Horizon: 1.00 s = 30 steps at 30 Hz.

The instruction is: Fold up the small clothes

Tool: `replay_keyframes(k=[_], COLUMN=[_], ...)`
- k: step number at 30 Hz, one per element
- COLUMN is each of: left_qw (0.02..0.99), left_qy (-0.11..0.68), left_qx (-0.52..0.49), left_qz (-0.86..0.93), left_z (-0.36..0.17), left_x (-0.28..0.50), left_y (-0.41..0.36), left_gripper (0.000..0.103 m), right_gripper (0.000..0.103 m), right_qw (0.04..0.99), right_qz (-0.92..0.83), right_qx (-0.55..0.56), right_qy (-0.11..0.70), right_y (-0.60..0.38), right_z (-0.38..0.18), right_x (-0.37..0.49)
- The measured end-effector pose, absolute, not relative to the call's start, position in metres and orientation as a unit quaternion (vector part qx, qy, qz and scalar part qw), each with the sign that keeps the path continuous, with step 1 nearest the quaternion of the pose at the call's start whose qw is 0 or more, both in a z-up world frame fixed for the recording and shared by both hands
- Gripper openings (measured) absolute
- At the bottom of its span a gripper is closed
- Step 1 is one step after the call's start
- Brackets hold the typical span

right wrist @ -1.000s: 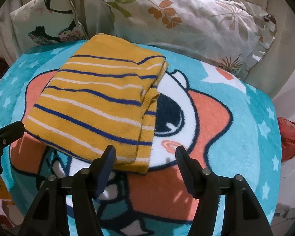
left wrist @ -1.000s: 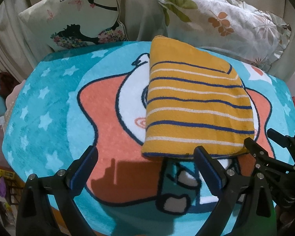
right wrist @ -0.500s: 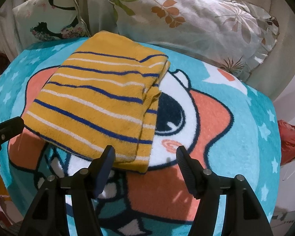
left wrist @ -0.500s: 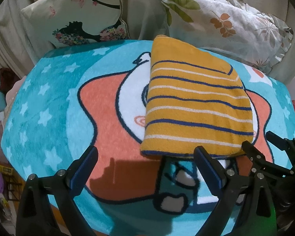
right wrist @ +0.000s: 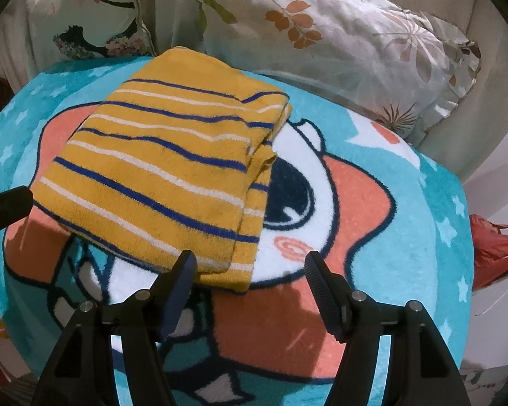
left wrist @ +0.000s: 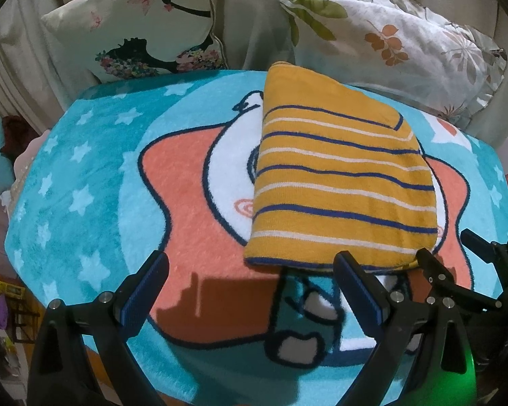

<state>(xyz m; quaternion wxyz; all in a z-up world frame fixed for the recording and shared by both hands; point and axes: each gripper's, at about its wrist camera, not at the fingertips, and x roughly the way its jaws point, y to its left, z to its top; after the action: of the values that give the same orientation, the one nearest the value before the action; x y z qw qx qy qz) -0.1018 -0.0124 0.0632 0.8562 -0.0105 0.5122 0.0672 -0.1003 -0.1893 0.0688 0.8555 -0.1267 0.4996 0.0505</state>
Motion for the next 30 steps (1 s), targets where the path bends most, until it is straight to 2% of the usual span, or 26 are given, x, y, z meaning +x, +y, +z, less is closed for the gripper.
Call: replay_keyframes(k=[30], left_qw=[0.852], left_qy=[0.52], left_qx=[-0.01], left_qz=[0.064], left_z=[0.0571], left_x=[-0.0994], left_y=[-0.0144], left_gripper=[0.097], right_gripper=[0.073], right_qw=[0.853], right_qz=[0.041], right_qx=[-0.135], right_qy=[0.503], right_y=[-0.1908], right_z=[0.0687], right_x=[-0.0992])
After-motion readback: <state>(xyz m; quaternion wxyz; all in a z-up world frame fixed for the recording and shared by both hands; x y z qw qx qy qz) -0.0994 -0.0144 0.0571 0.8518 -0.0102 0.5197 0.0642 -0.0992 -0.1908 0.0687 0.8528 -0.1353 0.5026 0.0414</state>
